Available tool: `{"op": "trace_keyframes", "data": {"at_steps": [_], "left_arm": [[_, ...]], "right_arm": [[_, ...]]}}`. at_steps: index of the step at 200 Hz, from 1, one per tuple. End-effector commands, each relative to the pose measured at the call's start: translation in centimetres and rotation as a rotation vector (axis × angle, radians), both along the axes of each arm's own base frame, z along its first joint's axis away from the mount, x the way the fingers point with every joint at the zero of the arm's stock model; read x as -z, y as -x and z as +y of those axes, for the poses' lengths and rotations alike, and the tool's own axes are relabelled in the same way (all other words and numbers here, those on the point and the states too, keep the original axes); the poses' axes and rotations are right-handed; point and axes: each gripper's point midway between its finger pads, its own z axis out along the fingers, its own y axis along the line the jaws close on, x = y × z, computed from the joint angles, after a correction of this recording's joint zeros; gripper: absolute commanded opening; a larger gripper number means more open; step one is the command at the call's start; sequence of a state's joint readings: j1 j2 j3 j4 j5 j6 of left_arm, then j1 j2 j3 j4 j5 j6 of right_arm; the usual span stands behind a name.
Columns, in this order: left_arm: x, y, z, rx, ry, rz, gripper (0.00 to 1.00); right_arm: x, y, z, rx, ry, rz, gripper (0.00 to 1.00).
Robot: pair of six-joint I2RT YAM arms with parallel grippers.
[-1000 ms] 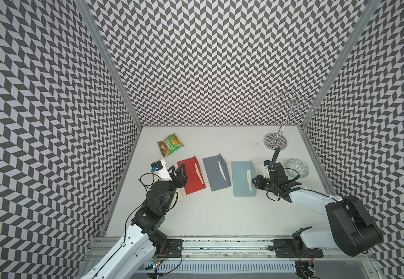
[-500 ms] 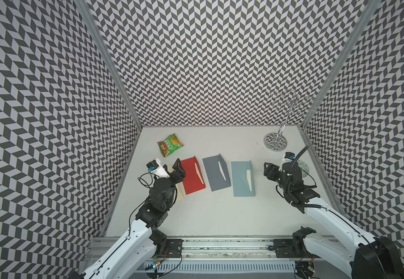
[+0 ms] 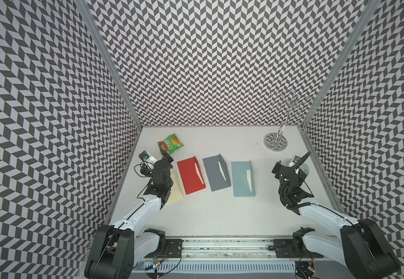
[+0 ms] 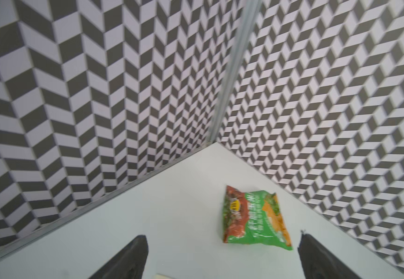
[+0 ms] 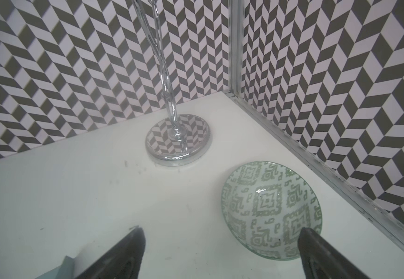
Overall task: Open the envelope
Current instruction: Reset both arms
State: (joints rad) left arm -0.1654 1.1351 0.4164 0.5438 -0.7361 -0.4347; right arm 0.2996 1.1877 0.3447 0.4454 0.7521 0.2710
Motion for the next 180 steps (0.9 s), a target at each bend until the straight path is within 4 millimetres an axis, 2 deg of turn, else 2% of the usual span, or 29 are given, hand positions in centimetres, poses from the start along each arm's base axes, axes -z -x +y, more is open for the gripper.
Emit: {"op": "trace_keyframes", "data": {"at_steps": [1, 21, 61, 81, 107, 128, 137, 139, 152, 180], "left_arm": [[0.4, 1.1, 1.1, -0.005, -0.081, -0.052, 1.00], [2.0, 1.2, 1.2, 0.006, -0.166, 0.020, 1.00], [4.0, -1.2, -0.7, 0.134, -0.229, 0.066, 1.00], [4.2, -2.9, -1.5, 0.194, -0.257, 0.097, 1.00], [4.3, -2.7, -1.1, 0.199, -0.268, 0.034, 1.00], [4.5, -3.4, -2.2, 0.273, -0.282, 0.047, 1.00], [4.6, -3.4, -2.4, 0.289, -0.289, 0.044, 1.00], [4.7, -3.5, -2.4, 0.295, -0.288, 0.050, 0.99], [4.7, -3.5, -2.5, 0.304, -0.287, 0.053, 1.00], [4.8, -3.6, -2.5, 0.312, -0.280, 0.052, 1.00]], "right_arm": [[-2.8, -1.1, -0.4, 0.005, 0.064, -0.133, 1.00], [-2.4, -1.7, 0.2, -0.050, 0.085, -0.138, 1.00], [-2.8, -2.8, 1.2, -0.150, 0.093, -0.198, 1.00], [-3.0, -3.4, 1.8, -0.182, 0.098, -0.209, 1.00], [-3.0, -4.4, 2.5, -0.233, 0.141, -0.199, 0.99], [-3.4, -4.0, 2.9, -0.275, 0.164, -0.233, 0.99], [-3.7, -3.4, 2.3, -0.270, 0.161, -0.297, 0.98], [-2.9, -2.7, 2.0, -0.263, 0.157, -0.286, 0.98], [-3.7, -1.3, 1.1, -0.235, 0.156, -0.374, 0.99], [-2.9, -2.1, 1.2, -0.265, 0.127, -0.321, 0.98]]}}
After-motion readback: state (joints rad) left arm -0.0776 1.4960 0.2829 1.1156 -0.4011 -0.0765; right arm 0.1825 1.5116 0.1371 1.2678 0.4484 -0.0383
